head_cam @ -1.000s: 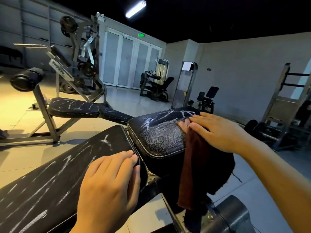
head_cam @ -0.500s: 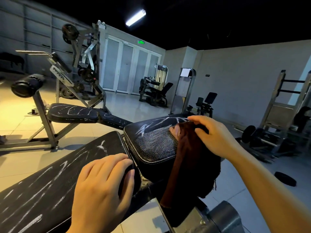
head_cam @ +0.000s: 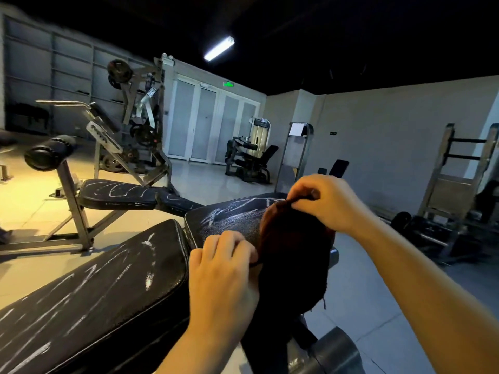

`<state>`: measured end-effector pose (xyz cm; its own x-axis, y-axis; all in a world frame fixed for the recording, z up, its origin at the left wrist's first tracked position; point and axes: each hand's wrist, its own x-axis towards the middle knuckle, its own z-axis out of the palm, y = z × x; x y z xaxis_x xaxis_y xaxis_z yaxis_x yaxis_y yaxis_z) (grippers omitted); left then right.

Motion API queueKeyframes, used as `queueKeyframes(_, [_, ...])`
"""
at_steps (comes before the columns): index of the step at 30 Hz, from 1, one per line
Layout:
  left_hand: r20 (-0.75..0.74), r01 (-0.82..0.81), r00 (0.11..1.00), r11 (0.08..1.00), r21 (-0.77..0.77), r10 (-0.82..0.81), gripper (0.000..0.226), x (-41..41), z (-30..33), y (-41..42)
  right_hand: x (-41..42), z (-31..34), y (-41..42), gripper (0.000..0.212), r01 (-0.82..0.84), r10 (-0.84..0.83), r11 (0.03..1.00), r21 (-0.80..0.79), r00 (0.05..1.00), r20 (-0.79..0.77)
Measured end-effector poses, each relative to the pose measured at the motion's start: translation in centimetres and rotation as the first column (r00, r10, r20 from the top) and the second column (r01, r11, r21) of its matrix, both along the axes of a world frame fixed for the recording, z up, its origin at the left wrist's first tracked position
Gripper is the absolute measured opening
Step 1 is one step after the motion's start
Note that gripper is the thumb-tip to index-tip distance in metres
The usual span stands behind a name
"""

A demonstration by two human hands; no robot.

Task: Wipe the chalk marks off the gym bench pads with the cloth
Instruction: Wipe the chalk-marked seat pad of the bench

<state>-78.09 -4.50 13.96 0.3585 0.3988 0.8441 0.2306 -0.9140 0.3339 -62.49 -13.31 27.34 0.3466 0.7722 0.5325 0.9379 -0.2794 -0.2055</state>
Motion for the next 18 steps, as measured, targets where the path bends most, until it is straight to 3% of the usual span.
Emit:
queueKeyframes(2, [0.068,0.065,0.996,0.998,-0.026,-0.063,0.022,-0.9,0.2,0.1,-0.3,0.8,-2.4,0.013,-0.056,0.074,0.994,0.096,0.977,-0.202])
queueKeyframes(4, [0.136,0.091,0.987,0.994,-0.061,-0.082,0.015,-2.1,1.0,-0.3,-1.0,1.0,-4.5,0.008,-0.108,0.178,0.977,0.182,0.883,-0.434])
queueKeyframes(7, [0.148,0.171,0.978,0.970,-0.172,-0.147,0.021,-3.7,2.3,-1.0,-1.8,0.3,-6.8,0.011,-0.134,0.253,0.960,0.247,0.793,-0.554])
queueKeyframes(9, [0.057,0.241,0.970,0.927,-0.287,-0.235,0.023,-4.4,2.7,-0.7,-2.3,-0.6,-8.1,0.024,-0.140,0.243,0.963,0.230,0.822,-0.515])
queueKeyframes(12, [-0.065,0.250,0.955,0.901,-0.354,-0.290,0.027,-5.9,2.8,-0.5,-3.1,-2.1,-9.7,0.037,-0.115,0.111,0.993,0.006,0.937,-0.331])
queueKeyframes(15, [-0.187,0.195,0.947,0.932,-0.306,-0.259,0.025,-7.3,2.6,-0.6,-4.1,-3.7,-10.6,0.025,-0.060,0.047,0.993,-0.098,0.991,-0.124])
queueKeyframes(18, [-0.293,0.095,0.946,0.984,-0.150,-0.136,0.032,-8.1,2.4,-0.5,-4.9,-4.3,-10.8,0.013,-0.108,0.103,0.994,-0.033,0.986,-0.130])
